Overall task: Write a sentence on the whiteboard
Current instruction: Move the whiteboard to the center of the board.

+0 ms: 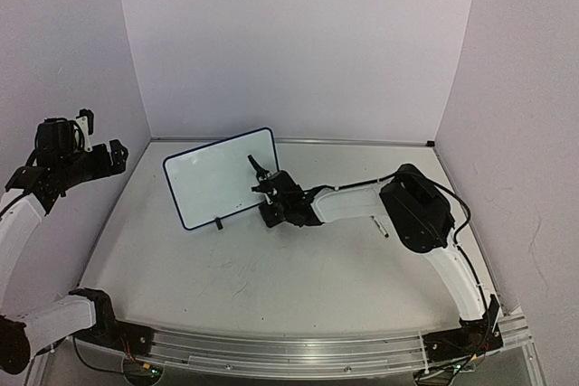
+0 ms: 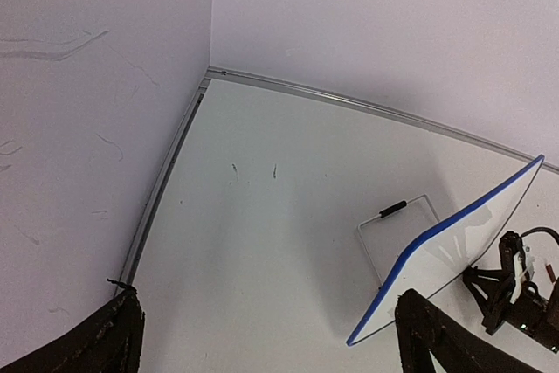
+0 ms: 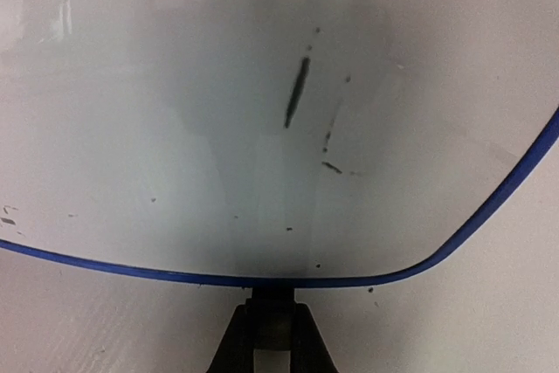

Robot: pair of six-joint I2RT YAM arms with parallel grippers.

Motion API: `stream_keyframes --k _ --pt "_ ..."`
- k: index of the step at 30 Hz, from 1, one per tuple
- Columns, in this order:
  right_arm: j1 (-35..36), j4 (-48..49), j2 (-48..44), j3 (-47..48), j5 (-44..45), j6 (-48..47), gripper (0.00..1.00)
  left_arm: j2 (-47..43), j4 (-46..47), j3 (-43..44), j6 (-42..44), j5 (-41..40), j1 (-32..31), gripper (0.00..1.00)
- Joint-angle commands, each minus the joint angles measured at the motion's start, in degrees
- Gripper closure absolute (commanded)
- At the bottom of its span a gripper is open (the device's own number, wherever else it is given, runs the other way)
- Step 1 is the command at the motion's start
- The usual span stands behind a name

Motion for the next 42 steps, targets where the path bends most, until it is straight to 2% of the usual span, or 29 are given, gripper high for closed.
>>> stream_keyframes --k 1,13,16,20,24,26,28,30,31,33,37,42 --pt "-0.6 -2.3 -6.7 -7.6 7.6 5.5 1.0 -0.6 1.5 0.2 1.0 -0.6 0.2 0.01" --pt "-0.6 -1.5 -20.8 -29.8 12.3 18.2 1.0 -0.9 2.4 -0.6 1.7 1.0 0.2 0.01" --pt "-0.4 -1.5 -23.6 -34.7 12.4 21.3 1.0 0.0 2.5 -0.5 1.1 4.3 0.2 0.01" --pt "0.1 -1.6 -26.7 -38.9 13.6 23.7 1.0 2.1 1.1 -0.5 -4.2 7.8 0.2 0.03" --pt "0.2 -2.4 -27.6 -39.6 12.9 23.9 0.99 3.1 3.1 -5.0 -11.1 11.9 -0.1 0.04" --pt "0.4 -2.9 -28.0 -39.5 11.7 23.7 0.85 3.9 4.1 -7.0 -13.3 12.6 -0.9 0.05" --pt "0.9 -3.3 -29.5 -40.0 10.6 23.1 0.59 5.0 4.8 -8.9 -14.8 11.7 -3.0 0.05" --pt "1.4 -3.4 -32.1 -41.3 9.5 22.8 0.41 6.6 6.0 -10.7 -15.8 9.6 -6.2 0.05" --pt "1.7 -3.6 -33.7 -42.2 8.6 22.8 0.35 7.7 6.8 -11.5 -16.3 8.3 -8.1 0.05" --pt "2.2 -4.1 -36.8 -44.1 6.7 22.9 0.28 10.2 8.8 -13.1 -17.4 6.4 -11.4 0.05" --pt "2.6 -6.8 -44.8 -48.7 4.0 24.4 0.21 16.7 14.1 -15.2 -19.9 6.3 -15.1 0.05" --pt "2.5 -13.7 -56.2 -53.9 5.4 26.4 0.12 24.3 19.8 -14.7 -21.3 3.5 -19.4 0.05"
